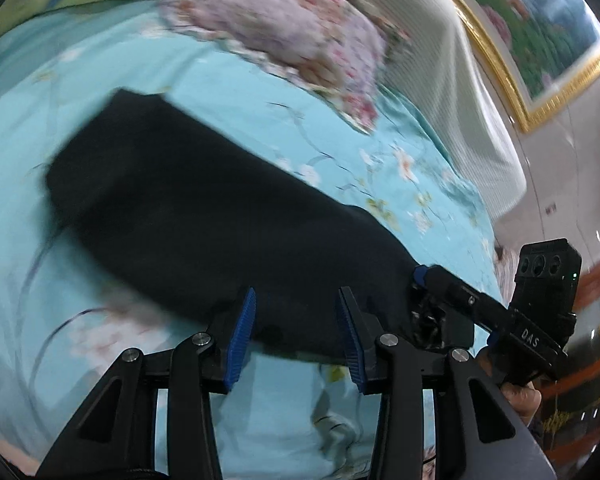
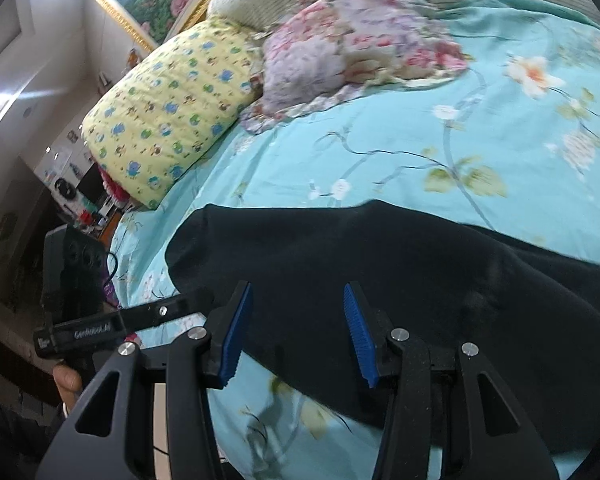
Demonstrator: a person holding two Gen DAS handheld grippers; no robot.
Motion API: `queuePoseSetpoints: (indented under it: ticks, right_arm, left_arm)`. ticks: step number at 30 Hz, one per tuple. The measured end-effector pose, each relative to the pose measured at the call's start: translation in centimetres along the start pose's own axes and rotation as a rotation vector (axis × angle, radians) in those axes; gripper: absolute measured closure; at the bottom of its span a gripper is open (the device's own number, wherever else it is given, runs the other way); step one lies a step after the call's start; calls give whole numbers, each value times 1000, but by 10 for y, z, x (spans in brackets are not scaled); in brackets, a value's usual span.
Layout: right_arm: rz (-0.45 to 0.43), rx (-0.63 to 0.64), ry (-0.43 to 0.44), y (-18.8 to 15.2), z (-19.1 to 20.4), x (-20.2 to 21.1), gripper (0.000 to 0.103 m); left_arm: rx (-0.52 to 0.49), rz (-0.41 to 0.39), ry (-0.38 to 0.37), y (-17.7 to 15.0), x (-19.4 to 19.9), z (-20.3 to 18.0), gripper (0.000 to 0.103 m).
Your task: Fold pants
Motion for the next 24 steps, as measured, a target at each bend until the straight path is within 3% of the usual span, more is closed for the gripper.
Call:
queuePoseSetpoints:
  ticks: [7, 11, 24]
  right_arm:
    - [56, 59, 39, 13, 26, -37, 54]
    - [81, 92, 52, 19, 39, -53, 54]
    - [151, 246, 100, 57, 82, -114, 54]
  left_arm:
    - [106, -44, 43, 1, 24, 47, 61]
    - [160, -63, 71, 5, 30, 67, 55]
    - [261, -69, 96, 12, 21, 105, 53]
Point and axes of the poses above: each gripper's, at about its wrist camera, not at the fingertips, and x roughly against the way its jaws point, z to its left, y to its top, the point moved 5 cm from there along -x, roughly the way its jaws point, and after that the axes turned 1 degree about -x, right-handed, at the moved point
